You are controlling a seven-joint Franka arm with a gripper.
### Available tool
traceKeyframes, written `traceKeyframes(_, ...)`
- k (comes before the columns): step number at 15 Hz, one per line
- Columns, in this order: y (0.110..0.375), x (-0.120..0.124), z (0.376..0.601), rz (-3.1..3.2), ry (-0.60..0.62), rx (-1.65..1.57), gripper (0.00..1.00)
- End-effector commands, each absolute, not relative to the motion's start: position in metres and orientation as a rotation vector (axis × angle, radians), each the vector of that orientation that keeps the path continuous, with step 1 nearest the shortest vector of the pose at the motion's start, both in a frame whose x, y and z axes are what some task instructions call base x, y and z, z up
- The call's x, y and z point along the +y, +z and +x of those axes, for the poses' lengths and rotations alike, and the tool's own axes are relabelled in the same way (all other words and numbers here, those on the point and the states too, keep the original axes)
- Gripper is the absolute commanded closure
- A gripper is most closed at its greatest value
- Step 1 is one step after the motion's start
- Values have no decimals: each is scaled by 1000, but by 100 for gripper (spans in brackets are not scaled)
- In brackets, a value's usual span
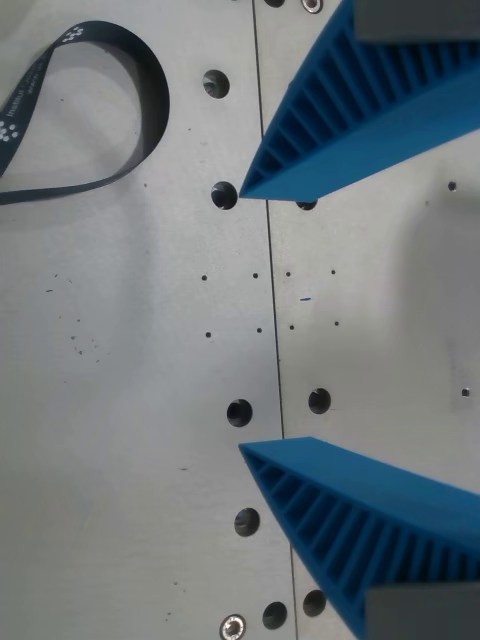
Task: Move in base negative z
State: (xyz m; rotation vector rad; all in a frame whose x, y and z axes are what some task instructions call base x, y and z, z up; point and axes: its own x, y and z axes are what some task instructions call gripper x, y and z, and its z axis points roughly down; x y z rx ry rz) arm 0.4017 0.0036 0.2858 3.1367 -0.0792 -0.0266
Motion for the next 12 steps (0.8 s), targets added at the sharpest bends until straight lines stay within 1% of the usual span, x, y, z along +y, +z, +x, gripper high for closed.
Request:
traceKeyframes(1,283,4,402,3137,-16,-80,0)
traceKeyframes(12,228,4,406,3137,-16,-80,0)
